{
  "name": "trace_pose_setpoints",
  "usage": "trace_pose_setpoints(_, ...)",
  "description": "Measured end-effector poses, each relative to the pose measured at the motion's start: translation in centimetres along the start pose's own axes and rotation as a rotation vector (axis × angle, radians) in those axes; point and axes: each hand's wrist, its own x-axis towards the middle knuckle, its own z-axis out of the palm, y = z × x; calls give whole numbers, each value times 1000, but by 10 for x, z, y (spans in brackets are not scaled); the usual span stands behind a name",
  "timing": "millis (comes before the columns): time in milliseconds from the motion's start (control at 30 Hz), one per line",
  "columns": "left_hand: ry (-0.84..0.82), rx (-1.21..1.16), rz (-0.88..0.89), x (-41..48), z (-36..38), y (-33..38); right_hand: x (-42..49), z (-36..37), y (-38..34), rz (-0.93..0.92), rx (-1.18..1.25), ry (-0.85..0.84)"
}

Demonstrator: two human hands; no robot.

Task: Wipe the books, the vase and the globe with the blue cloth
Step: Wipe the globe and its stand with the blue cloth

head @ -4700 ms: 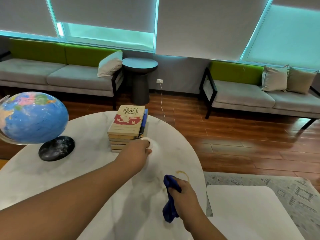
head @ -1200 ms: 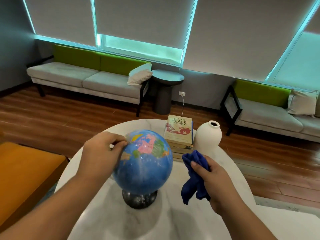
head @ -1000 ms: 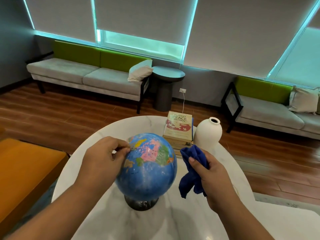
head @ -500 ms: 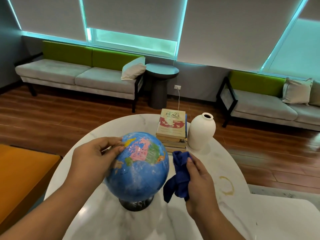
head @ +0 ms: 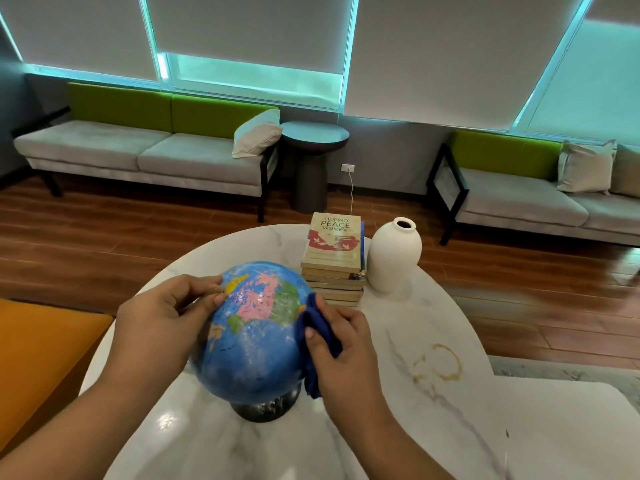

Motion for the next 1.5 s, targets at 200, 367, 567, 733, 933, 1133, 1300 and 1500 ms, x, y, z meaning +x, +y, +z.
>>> trace_pose_setpoints(200, 3, -23, -4, -4, 5, 1, 7, -10, -2, -1, -6, 5)
trace_pose_setpoints(367, -4, 8, -3, -6, 5, 5, 13, -6, -19, -178, -134, -173)
trace_pose_setpoints(567, 0, 20, -11, -7, 5, 8, 26, -20, -14, -123, -94, -143)
trace_pose_setpoints(733, -19, 21, 8, -8, 5, 14, 32, -14, -36, -289, -377, -341)
trace_pose_setpoints(933, -14, 13, -34, -8, 4, 11, 41, -26, -34, -166, -244, -268)
trace_pose_setpoints(1133, -36, 58, -44, -7, 4, 9, 49, -19, -49, -302, -478, -450)
trace_pose_setpoints(1300, -29, 66, -45, -8, 4, 13, 70, -22, -49, -152, -438, -347)
trace_pose_setpoints(1500, -40, 83, -53, -10, 3, 20, 76, -17, -65, -237, -612, -530)
